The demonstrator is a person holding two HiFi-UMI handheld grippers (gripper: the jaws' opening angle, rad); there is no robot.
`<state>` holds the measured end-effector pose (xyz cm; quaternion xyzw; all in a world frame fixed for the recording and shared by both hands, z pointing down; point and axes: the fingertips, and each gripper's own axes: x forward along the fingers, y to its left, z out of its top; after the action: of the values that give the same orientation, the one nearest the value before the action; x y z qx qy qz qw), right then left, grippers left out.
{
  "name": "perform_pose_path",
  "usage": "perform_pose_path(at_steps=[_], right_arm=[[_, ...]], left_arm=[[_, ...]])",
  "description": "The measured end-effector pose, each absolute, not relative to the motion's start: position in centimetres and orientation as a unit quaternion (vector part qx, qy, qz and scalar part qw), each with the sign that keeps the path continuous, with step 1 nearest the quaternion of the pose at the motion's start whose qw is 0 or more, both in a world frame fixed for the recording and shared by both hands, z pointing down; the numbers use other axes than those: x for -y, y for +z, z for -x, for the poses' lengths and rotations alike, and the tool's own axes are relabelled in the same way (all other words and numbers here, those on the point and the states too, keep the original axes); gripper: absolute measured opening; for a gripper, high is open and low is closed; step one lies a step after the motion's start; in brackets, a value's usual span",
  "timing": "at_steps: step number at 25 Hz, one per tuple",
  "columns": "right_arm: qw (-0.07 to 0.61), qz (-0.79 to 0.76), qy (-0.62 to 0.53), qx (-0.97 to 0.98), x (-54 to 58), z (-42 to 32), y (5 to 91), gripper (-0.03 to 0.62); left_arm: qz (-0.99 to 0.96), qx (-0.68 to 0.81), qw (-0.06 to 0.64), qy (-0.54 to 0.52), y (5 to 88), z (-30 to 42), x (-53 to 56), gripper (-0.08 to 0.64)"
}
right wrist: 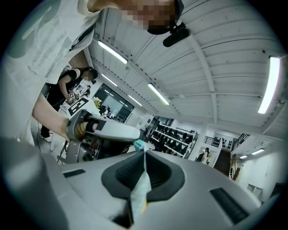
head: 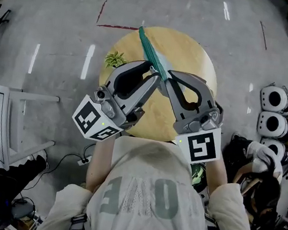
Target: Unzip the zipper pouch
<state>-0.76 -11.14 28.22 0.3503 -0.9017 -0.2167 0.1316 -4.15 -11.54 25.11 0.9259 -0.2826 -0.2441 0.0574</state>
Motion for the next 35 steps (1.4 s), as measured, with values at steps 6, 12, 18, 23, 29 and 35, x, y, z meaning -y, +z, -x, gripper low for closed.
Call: perform_pose_path(at_steps=[6,12,18,23,29,35], right_arm=[[0.115,-0.360,-0.211,0.901,11.3,1.0,27.6,0.034],[0.111,-0.366,-0.212,0.899,11.4,1.6,27.2,0.032],[0.120,-0.357,-0.224,0.899,11.2,1.7,27.0,0.034],[0.123,-0.352,-0.224,0.900,10.5,1.8,27.4,0.034],[0.118,-0.341,-0.220,0.906,9.0,2.2,27.5,0.032],[0.097,-0.323,-0.219,0.915,7.4,2.6,26.6,0.032]], left_arm=[[-0.923,0.285,0.052,-0.255,24.5,4.6,11.3,0.120],[-0.923,0.284,0.039,-0.256,24.0,5.5,11.0,0.054],[-0.922,0.284,0.039,-0.260,23.7,5.3,11.0,0.038],[-0.923,0.310,0.020,-0.228,23.9,5.3,10.9,0.026],[-0.924,0.314,0.028,-0.216,24.5,5.5,10.6,0.026],[-0.910,0.349,0.040,-0.219,25.1,8.1,11.7,0.026]])
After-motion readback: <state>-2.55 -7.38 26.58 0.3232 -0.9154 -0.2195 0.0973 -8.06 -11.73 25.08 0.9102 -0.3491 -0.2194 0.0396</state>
